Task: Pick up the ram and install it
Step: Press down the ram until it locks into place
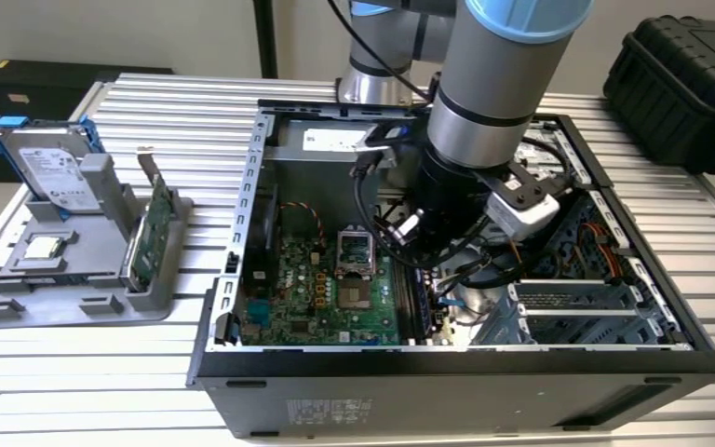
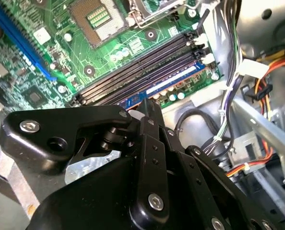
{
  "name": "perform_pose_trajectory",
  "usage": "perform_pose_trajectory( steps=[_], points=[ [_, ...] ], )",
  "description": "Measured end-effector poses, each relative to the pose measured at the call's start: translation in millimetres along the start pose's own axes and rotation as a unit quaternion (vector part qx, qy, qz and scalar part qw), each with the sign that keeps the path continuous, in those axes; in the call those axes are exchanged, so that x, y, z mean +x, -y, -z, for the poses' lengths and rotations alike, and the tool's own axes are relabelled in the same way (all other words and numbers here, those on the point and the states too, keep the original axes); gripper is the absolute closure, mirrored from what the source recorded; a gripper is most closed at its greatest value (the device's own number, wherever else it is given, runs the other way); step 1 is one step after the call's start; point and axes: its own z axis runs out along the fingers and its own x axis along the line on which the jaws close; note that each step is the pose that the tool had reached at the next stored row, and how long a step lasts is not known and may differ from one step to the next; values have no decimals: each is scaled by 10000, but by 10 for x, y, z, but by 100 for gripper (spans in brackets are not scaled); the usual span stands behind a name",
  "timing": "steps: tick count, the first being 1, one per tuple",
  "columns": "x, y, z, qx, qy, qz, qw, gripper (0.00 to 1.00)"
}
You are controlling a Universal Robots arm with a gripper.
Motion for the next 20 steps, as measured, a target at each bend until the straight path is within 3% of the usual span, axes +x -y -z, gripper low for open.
perform_pose_trajectory(
  steps=[5,10,15,20],
  points=[
    [-3,2,0,1,3,426,9991,100],
    [-5,3,0,1,7,869,9962,100],
    [-6,4,0,2,10,1316,9913,100],
    [-8,5,0,3,14,1774,9841,100]
  ],
)
